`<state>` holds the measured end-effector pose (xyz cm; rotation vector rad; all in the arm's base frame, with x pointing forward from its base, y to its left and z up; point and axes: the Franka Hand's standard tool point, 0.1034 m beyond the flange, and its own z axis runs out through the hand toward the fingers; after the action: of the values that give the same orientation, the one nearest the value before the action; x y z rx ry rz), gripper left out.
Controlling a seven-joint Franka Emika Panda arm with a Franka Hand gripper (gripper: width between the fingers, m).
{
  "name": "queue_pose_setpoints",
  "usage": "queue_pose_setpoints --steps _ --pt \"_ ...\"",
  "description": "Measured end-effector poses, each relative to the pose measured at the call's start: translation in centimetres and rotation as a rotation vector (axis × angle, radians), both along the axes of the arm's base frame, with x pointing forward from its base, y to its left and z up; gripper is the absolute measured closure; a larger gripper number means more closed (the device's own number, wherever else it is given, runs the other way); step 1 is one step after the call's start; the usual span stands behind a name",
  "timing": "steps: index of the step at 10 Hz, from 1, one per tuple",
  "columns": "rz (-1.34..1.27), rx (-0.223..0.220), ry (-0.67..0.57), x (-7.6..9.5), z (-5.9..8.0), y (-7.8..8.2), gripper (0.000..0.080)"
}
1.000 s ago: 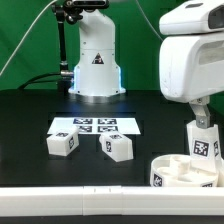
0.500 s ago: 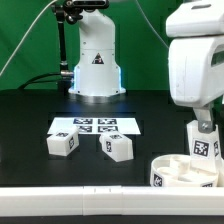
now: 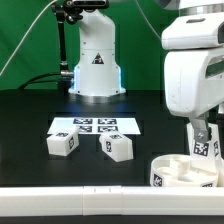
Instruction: Assemble stool
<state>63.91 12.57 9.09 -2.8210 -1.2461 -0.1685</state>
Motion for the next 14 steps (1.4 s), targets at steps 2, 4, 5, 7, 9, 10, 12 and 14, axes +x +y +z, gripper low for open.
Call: queue_pose_setpoints --steps 2,4,5,7,9,10,12,14 --pt "0.000 0.000 0.003 -0.12 -0.20 0.07 0.0150" --pt "-0.002 0.000 0.004 -0.11 -0.27 -0.12 0.0316" --pt "-0.004 0.000 0.005 -0.11 -0.31 -0.25 0.0316" --pt "-0.006 0.000 0.005 -0.11 -0.33 -0.38 0.0464" --pt "-0.045 0.003 0.009 -0.10 -0.34 -0.39 0.0462" --pt "-0.062 0.004 0.010 -0.10 -0.34 -0.40 0.0462" --pt "-0.179 0.014 0.022 -0.11 -0.34 -0.39 0.0462" --pt "-0.368 0.031 0.034 -0.06 -0.39 -0.51 0.0461"
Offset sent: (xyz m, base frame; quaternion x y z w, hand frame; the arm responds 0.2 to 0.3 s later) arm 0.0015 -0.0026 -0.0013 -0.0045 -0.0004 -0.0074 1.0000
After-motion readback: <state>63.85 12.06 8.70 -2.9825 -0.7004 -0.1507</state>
